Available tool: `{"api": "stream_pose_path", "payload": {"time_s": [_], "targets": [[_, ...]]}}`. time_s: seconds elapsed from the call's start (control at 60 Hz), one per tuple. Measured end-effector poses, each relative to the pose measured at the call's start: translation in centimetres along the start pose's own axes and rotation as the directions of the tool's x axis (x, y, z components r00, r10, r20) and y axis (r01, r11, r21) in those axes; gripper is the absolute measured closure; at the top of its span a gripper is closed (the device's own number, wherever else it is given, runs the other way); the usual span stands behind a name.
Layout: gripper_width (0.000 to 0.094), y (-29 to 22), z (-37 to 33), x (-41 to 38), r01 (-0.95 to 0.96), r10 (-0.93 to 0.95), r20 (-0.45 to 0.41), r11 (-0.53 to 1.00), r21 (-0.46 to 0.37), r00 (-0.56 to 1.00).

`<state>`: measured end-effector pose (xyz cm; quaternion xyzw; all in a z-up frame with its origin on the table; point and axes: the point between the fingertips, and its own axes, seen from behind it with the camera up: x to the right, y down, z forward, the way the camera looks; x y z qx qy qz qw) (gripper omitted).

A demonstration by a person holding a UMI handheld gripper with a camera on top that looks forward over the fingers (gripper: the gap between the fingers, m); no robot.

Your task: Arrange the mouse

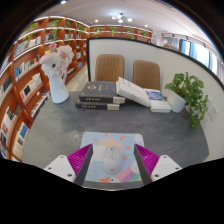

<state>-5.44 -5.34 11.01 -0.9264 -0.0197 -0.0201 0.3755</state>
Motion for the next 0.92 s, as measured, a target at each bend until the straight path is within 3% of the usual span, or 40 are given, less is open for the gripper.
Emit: {"api": "stream_pose_path", "payload": {"time_s": [0.2,0.333,0.917], "targets": [[0.0102,-4.5,-8.8,-0.7,-0.043,0.047,-0.024,0.99,0.137,0.999],[0.0106,-4.5,-12.4,-2.0,-0.057,0.063,-0.028,0.983,0.173,0.998],[0.0106,1.6,-17.5,-4.6,-0.062,0.069,-0.037,0.986,0.154,0.997]]}}
